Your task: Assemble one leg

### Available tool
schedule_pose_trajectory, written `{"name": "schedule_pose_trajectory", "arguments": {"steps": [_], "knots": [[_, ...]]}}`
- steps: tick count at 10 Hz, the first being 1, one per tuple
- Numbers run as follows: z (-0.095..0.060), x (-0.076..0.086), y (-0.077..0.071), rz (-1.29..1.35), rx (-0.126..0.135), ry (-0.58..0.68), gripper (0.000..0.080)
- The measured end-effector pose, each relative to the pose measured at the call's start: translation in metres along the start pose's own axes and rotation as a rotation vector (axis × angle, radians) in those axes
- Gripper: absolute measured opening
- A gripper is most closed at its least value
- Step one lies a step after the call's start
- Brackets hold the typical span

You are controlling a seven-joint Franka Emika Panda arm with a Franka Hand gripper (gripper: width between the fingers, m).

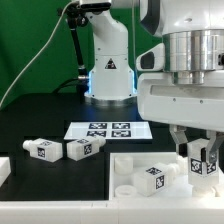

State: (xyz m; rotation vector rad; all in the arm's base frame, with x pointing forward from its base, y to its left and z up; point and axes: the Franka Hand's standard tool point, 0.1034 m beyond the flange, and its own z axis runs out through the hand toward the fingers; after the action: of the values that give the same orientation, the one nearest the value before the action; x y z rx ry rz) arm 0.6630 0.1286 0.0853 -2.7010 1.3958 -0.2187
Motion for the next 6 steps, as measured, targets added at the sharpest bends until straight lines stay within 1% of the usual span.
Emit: {"name": "schedule_pose_trajectory", "arguments": {"steps": [1, 2, 3, 5, 6], "knots": [[-0.0001, -0.0015, -0.0001, 0.037, -0.013, -0.004, 0.0282], [-0.0002, -0.0017, 0.0009, 0.112, -0.018, -0.012, 0.0282], [0.0, -0.0014, 0.0015, 0.14, -0.019, -0.014, 0.0282], [0.0, -0.0022, 0.0011, 0.097, -0.018, -0.015, 0.0289], [-0.0004, -0.002, 0.0009, -0.025, -0.016, -0.017, 0.0499]]}}
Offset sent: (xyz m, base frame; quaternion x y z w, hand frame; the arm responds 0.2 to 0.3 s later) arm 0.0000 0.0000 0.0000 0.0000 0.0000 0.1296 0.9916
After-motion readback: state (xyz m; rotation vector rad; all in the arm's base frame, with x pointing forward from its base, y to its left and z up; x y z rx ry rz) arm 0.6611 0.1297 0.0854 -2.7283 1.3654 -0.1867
